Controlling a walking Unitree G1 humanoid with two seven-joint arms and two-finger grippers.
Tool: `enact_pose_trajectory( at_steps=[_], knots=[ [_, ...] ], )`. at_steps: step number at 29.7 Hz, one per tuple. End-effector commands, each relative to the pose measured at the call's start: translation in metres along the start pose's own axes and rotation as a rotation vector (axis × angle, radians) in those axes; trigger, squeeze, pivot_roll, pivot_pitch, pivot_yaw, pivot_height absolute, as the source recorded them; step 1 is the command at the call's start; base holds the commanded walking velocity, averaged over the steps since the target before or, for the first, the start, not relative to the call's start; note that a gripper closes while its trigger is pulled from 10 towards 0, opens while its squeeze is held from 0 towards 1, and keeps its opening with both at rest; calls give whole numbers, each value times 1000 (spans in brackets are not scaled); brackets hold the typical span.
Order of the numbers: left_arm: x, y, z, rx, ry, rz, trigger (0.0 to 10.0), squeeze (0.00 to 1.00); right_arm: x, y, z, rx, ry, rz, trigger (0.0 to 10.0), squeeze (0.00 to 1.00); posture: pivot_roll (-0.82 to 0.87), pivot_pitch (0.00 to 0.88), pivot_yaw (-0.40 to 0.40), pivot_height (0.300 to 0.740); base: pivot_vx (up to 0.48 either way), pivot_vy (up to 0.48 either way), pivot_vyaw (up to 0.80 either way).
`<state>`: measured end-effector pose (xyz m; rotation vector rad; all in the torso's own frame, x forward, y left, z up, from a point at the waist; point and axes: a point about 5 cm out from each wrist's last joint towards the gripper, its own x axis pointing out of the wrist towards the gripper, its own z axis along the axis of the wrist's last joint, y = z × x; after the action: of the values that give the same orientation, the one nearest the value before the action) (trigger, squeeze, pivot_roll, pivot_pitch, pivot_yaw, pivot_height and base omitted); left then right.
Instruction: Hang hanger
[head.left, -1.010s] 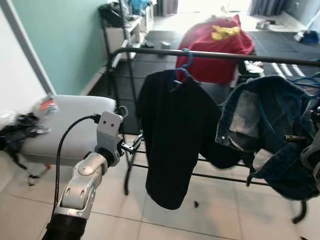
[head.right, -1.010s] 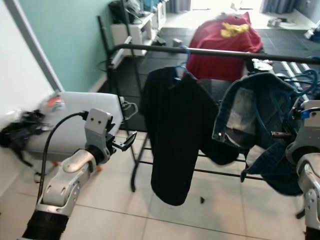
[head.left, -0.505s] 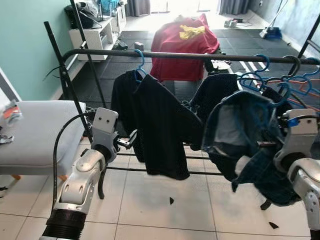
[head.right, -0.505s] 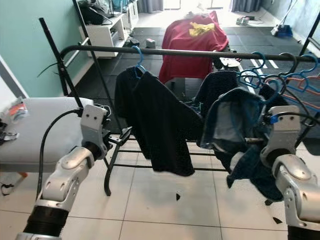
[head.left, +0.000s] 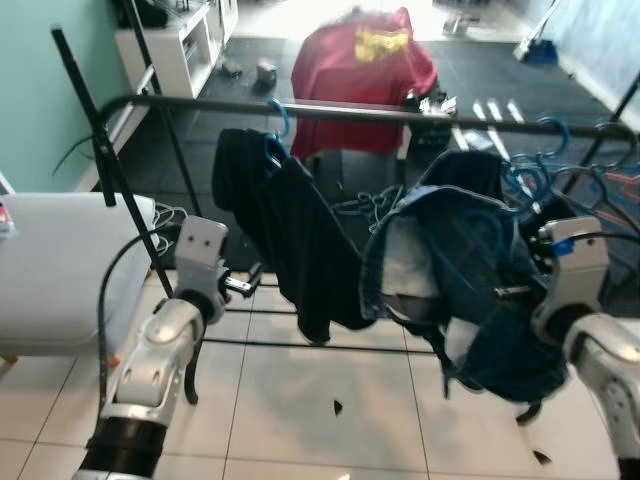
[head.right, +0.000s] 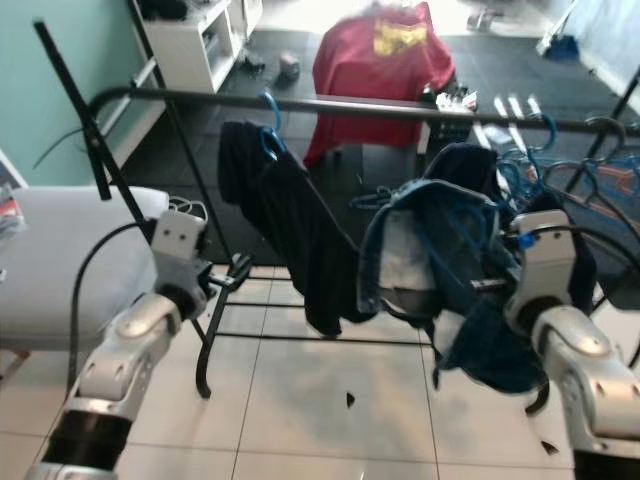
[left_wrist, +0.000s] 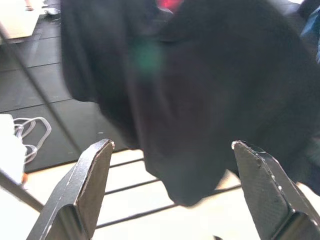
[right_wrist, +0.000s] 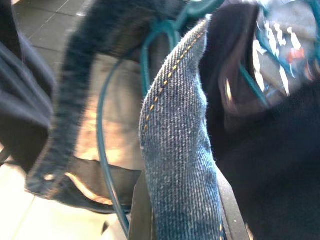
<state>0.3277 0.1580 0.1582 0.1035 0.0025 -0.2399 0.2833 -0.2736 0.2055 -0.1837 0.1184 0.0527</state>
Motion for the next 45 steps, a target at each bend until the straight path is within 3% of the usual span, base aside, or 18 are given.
enact_pose_trajectory(
  at_steps=[1, 10, 18, 26, 29, 32, 45],
  knots=[
    [-2, 3, -5, 8, 17, 11, 10000, 0, -1, 5, 16, -48, -88, 49, 10000, 0, -102, 98, -21, 740, 461, 0, 0],
    [-1, 3, -7, -21, 22, 26, 10000, 0, -5, 8, 29, -129, -117, 114, 10000, 0, -105, 95, -18, 740, 177, 0, 0],
    [-3, 0, -12, -29, 42, 6, 10000, 0, -1, -1, 18, -150, -45, 55, 10000, 0, -104, 102, -20, 740, 0, 0, 0],
    [-13, 5, -18, 9, 86, 31, 10000, 0, 20, -6, -3, -144, 12, 23, 10000, 0, -91, 113, -17, 740, 0, 0, 0],
    [-20, 7, -21, 6, 97, 33, 10000, 0, 28, -21, -16, -155, 64, -37, 10000, 0, -77, 119, -16, 740, 0, 0, 0],
    [-23, 7, -21, 2, 93, 35, 10000, 0, 33, -26, -17, -150, 67, -46, 10000, 0, -61, 124, -14, 740, 0, 0, 0],
    [-22, 3, -15, 6, 68, 30, 10000, 0, 47, -21, -21, -103, 54, -22, 10000, 0, -43, 135, -8, 740, 0, 0, 0]
  ],
)
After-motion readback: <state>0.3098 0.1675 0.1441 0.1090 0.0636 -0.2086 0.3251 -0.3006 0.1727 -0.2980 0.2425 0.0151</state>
